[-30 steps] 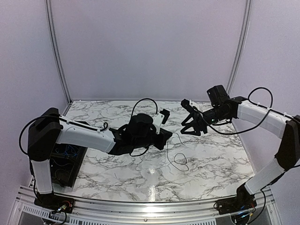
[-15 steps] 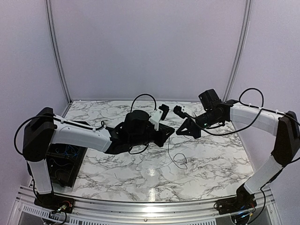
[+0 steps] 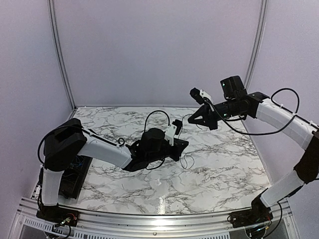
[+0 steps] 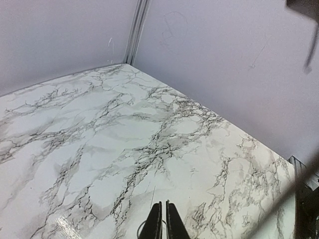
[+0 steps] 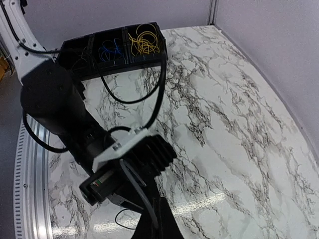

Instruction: Untangle the cables

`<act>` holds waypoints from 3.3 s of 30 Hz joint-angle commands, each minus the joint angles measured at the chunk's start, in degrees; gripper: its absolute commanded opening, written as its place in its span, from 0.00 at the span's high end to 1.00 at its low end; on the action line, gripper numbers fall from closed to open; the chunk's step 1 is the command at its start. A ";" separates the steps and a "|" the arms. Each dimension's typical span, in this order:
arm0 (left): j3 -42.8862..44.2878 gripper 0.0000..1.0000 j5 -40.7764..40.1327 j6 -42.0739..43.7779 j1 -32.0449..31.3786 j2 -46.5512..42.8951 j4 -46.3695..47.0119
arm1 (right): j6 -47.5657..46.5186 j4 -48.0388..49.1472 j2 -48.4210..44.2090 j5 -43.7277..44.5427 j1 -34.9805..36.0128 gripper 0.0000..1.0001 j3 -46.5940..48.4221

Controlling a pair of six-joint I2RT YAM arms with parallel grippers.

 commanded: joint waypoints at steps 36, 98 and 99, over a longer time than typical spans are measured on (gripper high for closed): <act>-17.18 1.00 -4.75 -5.92 -0.19 -2.99 17.37 | 8.02 3.11 -8.93 3.28 -7.68 1.00 6.41; -11.12 1.00 -33.57 -48.06 5.09 -69.39 -125.01 | -10.15 1.00 2.48 -2.90 2.12 0.50 -14.62; -11.84 1.00 -33.16 -48.24 5.53 -69.42 -124.97 | -10.07 0.97 2.57 -2.94 2.15 0.50 -14.62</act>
